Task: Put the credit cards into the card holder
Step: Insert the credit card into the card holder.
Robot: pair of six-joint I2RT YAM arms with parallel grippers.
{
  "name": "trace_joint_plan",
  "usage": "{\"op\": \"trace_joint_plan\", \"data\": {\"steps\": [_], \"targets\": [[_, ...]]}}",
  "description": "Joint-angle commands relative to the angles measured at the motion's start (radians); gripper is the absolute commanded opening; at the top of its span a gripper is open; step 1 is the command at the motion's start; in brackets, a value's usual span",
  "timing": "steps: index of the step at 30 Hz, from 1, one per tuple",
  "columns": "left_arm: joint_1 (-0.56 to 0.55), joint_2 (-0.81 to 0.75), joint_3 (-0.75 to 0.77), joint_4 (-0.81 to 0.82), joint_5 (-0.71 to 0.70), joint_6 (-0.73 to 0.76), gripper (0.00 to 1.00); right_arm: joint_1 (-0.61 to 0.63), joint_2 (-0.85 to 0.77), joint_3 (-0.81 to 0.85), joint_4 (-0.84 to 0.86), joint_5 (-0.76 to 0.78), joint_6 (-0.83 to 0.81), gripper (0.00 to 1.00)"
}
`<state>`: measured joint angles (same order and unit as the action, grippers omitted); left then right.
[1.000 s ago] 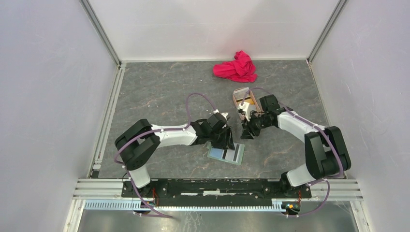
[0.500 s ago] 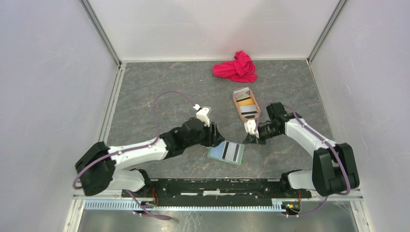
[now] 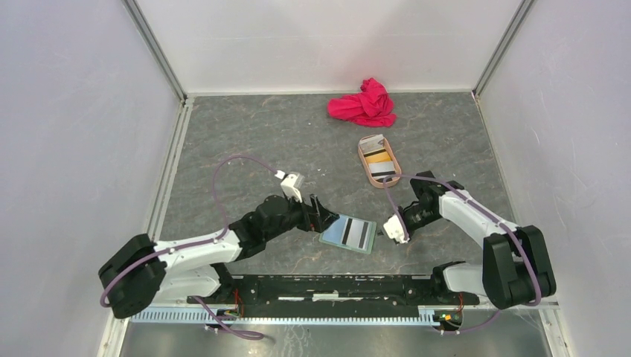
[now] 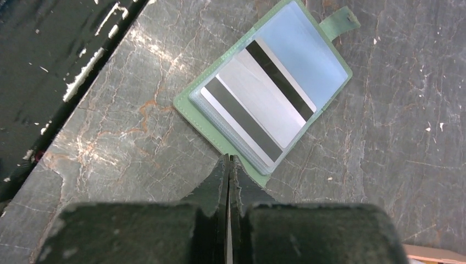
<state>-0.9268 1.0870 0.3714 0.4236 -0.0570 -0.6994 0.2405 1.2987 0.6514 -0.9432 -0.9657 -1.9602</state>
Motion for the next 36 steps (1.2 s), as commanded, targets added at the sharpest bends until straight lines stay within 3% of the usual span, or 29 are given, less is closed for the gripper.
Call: {"op": "trace_joint_plan", "data": {"steps": [1, 11, 27, 36], "targets": [[0.000, 0.095, 0.091, -0.042, 0.136, -0.091, 0.90, 0.018, -0.044, -0.034, 0.116, 0.047, 0.053, 0.00], [-0.027, 0.240, 0.219, -0.218, 0.112, -0.148, 0.64, 0.124, -0.017, -0.067, 0.251, 0.156, 0.182, 0.00], [-0.030, 0.435, 0.281, -0.195, 0.197, -0.120, 0.53, 0.188, 0.041, -0.066, 0.299, 0.204, 0.256, 0.00], [-0.030, 0.500, 0.295, -0.153, 0.250, -0.133, 0.52, 0.197, 0.052, -0.064, 0.306, 0.209, 0.275, 0.00]]}}
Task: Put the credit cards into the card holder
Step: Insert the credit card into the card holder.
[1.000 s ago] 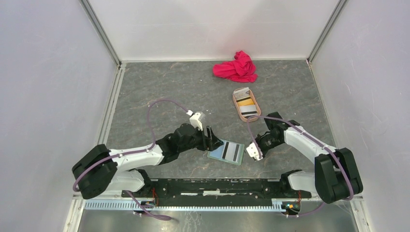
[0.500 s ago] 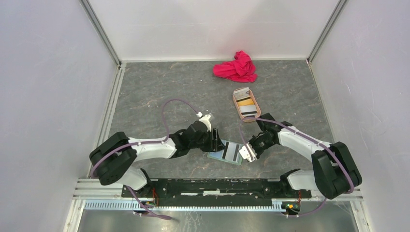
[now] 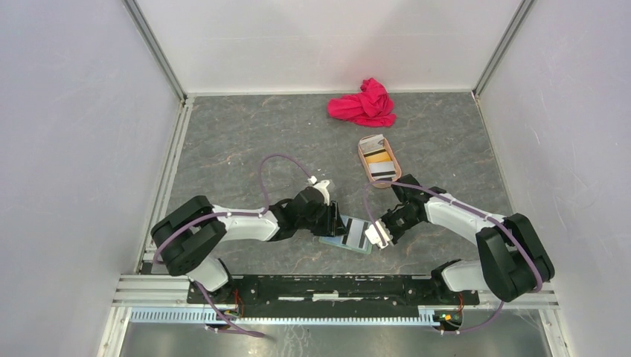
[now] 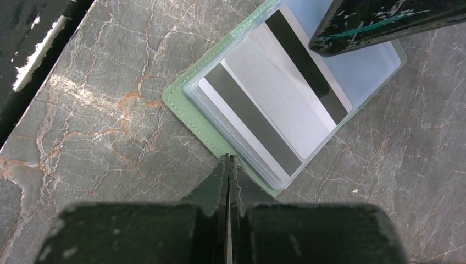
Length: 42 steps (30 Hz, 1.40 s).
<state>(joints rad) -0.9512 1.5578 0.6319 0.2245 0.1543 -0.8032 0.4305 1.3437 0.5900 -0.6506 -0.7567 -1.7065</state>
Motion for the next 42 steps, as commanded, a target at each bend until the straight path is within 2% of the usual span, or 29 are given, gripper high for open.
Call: {"op": "trace_joint_plan", "data": {"steps": [1, 20, 34, 39, 42], "targets": [[-0.006, 0.035, 0.035, 0.047, 0.042, -0.031, 0.52, 0.008, 0.007, -0.002, 0.016, 0.000, 0.025, 0.00], [-0.036, 0.109, 0.073, 0.113, 0.123, -0.065, 0.51, 0.045, 0.039, -0.009, 0.097, 0.031, 0.137, 0.00], [-0.069, 0.151, 0.137, 0.115, 0.121, -0.070, 0.52, 0.048, 0.039, 0.000, 0.104, 0.049, 0.166, 0.00], [-0.067, 0.097, 0.145, 0.053, 0.071, -0.041, 0.54, 0.019, 0.034, 0.068, -0.024, 0.083, 0.108, 0.00], [-0.062, 0.030, 0.149, -0.017, 0.027, -0.008, 0.56, -0.095, -0.003, 0.106, -0.147, 0.020, 0.025, 0.01]]}}
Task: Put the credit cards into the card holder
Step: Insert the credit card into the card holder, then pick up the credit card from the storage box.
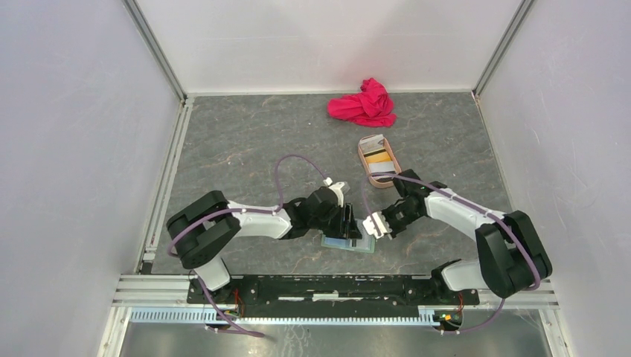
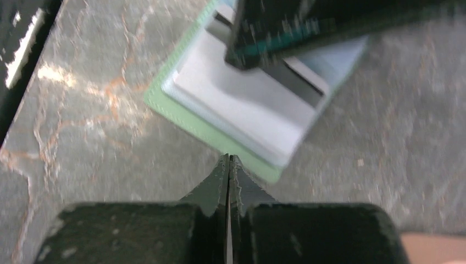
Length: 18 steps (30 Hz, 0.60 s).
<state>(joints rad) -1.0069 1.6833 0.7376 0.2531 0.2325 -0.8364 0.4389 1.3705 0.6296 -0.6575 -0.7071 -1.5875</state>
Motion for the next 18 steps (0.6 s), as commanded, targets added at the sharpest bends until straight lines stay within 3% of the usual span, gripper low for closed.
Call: {"op": "trace_joint_plan", "data": {"steps": [1, 4, 7, 9, 12, 14, 15, 17, 18], "targets": [[-0.004, -0.113, 0.042, -0.056, -0.065, 0.037, 0.57, -0.137, -0.049, 0.069, -0.159, -0.050, -0.112, 0.03], [0.012, -0.185, 0.035, -0.096, -0.098, 0.076, 0.58, -0.204, -0.109, 0.078, -0.170, -0.091, -0.094, 0.12], [0.030, -0.272, 0.034, -0.124, -0.124, 0.139, 0.59, -0.228, -0.152, 0.102, -0.115, -0.082, 0.030, 0.25], [0.040, -0.330, 0.043, -0.139, -0.141, 0.223, 0.59, -0.233, -0.167, 0.138, -0.039, -0.038, 0.206, 0.41], [0.050, -0.412, 0.073, -0.158, -0.215, 0.399, 0.61, -0.243, -0.180, 0.202, 0.045, 0.041, 0.417, 0.76], [0.060, -0.457, 0.078, -0.134, -0.282, 0.527, 0.75, -0.263, -0.185, 0.239, 0.071, 0.043, 0.466, 0.94], [0.069, -0.473, 0.076, -0.110, -0.304, 0.580, 0.84, -0.277, -0.188, 0.257, 0.097, 0.039, 0.497, 0.98], [0.093, -0.499, 0.070, -0.053, -0.361, 0.660, 0.99, -0.297, -0.176, 0.306, 0.127, 0.034, 0.555, 0.98], [0.110, -0.504, 0.067, -0.023, -0.369, 0.699, 1.00, -0.301, -0.159, 0.344, 0.118, 0.028, 0.557, 0.98]]}}
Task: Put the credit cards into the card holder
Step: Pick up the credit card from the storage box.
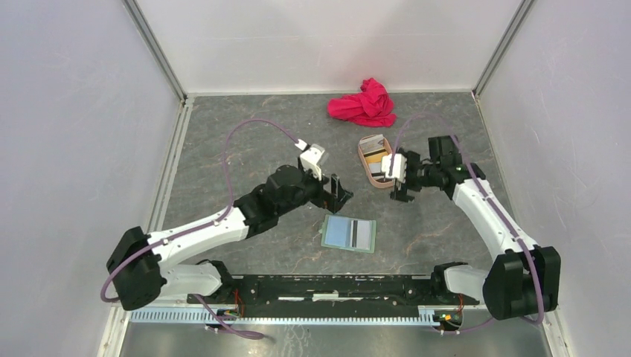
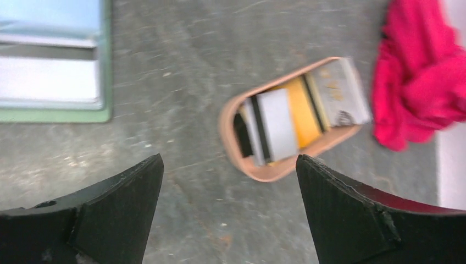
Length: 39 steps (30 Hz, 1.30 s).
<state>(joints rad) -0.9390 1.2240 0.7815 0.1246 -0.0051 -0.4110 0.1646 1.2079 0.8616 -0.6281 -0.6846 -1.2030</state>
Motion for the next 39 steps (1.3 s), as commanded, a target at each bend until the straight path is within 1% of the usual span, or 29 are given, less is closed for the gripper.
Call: {"op": "trace_joint_plan", "data": {"steps": [1, 3, 5, 7, 9, 11, 12, 14, 16, 18, 21, 22, 23, 26, 32, 39], "targets": [[0.061, -0.045, 0.024, 0.134, -0.133, 0.304, 1.00, -0.028, 0.023, 0.141, 0.070, -0.013, 0.152, 0.98], [0.118, -0.033, 0.040, 0.172, -0.108, 0.351, 1.00, -0.029, 0.066, 0.209, 0.022, -0.047, 0.062, 0.98], [0.183, -0.007, 0.053, 0.227, -0.029, 0.378, 1.00, -0.029, 0.115, 0.271, -0.007, -0.068, -0.040, 0.98], [0.234, 0.022, 0.043, 0.319, 0.042, 0.392, 1.00, -0.029, 0.195, 0.358, -0.068, -0.083, -0.205, 0.97], [0.263, 0.057, 0.010, 0.449, 0.100, 0.402, 1.00, -0.029, 0.284, 0.450, -0.124, -0.094, -0.321, 0.96], [0.282, 0.109, -0.021, 0.562, 0.165, 0.433, 1.00, -0.028, 0.384, 0.592, -0.203, -0.107, -0.413, 0.95], [0.286, 0.150, -0.024, 0.589, 0.182, 0.447, 1.00, -0.026, 0.445, 0.650, -0.238, -0.108, -0.439, 0.94], [0.292, 0.205, -0.010, 0.577, 0.218, 0.472, 1.00, -0.018, 0.540, 0.768, -0.291, -0.083, -0.478, 0.93], [0.295, 0.242, 0.005, 0.546, 0.232, 0.496, 1.00, -0.002, 0.611, 0.833, -0.298, -0.036, -0.493, 0.93], [0.296, 0.264, -0.019, 0.553, 0.232, 0.506, 1.00, 0.012, 0.666, 0.869, -0.291, 0.017, -0.505, 0.93], [0.298, 0.275, -0.085, 0.661, 0.246, 0.495, 0.99, 0.025, 0.732, 0.917, -0.285, 0.044, -0.500, 0.93], [0.298, 0.266, -0.094, 0.664, 0.269, 0.500, 0.99, 0.028, 0.748, 0.928, -0.285, 0.050, -0.498, 0.93], [0.298, 0.257, -0.100, 0.667, 0.274, 0.505, 0.99, 0.033, 0.766, 0.934, -0.279, 0.055, -0.493, 0.92], [0.299, 0.259, -0.112, 0.694, 0.217, 0.486, 1.00, 0.049, 0.812, 0.948, -0.257, 0.092, -0.472, 0.92], [0.299, 0.245, -0.133, 0.718, 0.190, 0.478, 1.00, 0.071, 0.870, 0.961, -0.203, 0.154, -0.433, 0.89], [0.299, 0.249, -0.135, 0.723, 0.183, 0.473, 1.00, 0.093, 0.931, 0.979, -0.182, 0.228, -0.414, 0.85]]}}
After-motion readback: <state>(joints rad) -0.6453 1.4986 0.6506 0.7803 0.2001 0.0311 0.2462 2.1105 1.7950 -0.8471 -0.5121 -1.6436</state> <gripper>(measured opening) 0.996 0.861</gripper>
